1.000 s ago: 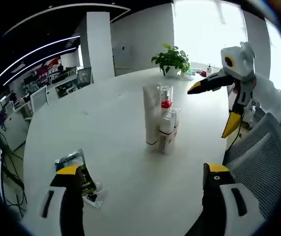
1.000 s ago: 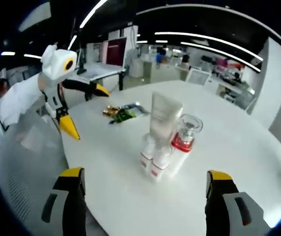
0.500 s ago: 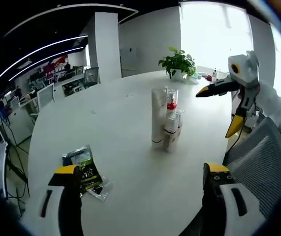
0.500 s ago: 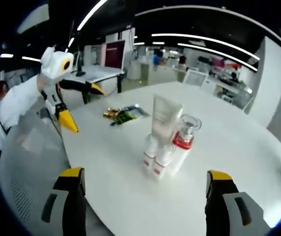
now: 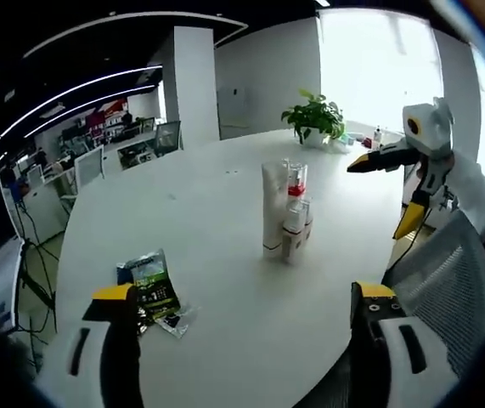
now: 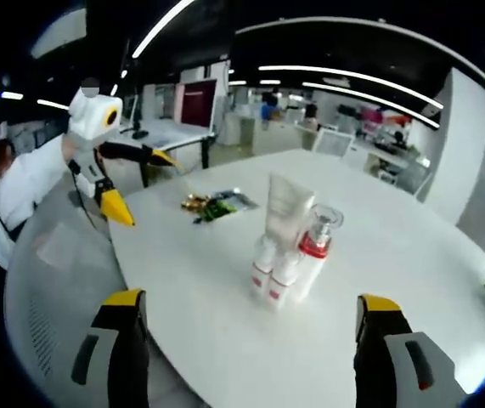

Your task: Arrange the skincare products in the storage area until every visible bottle or jar stands upright without overlapping.

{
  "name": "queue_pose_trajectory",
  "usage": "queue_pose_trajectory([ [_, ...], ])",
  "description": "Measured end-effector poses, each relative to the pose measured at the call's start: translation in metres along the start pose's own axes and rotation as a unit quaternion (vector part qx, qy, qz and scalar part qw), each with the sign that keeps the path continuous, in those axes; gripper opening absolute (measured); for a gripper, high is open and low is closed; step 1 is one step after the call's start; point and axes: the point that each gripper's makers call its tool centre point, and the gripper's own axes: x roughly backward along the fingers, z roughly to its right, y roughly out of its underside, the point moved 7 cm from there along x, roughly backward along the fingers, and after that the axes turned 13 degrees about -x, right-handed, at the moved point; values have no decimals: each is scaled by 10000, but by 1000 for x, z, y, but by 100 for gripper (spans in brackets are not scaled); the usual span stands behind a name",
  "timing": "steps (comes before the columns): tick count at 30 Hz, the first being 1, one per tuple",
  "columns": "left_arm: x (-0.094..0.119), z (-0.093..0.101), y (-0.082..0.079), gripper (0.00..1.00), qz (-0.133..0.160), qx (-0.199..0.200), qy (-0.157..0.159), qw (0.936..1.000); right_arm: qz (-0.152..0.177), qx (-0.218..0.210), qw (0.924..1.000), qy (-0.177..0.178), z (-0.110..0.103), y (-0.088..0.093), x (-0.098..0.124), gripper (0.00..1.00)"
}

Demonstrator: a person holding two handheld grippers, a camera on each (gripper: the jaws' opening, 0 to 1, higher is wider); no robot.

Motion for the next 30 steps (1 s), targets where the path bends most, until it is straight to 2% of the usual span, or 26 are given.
queue_pose_trajectory([
  [4, 8, 16, 1, 99, -58, -58, 4, 10000, -12, 55, 10000, -23, -3, 4, 5, 100],
  [19, 30, 47, 7, 99, -84, 185, -275, 9994, 1, 139, 9996, -235, -18, 15, 21, 100],
  [23, 30, 46, 8, 99, -99, 246, -311, 9992, -53, 161, 9995, -256, -17, 16, 21, 100],
  [30, 29, 34, 8, 99, -100, 290, -321, 9990, -109, 158, 9994, -292, -13, 10, 15, 100],
])
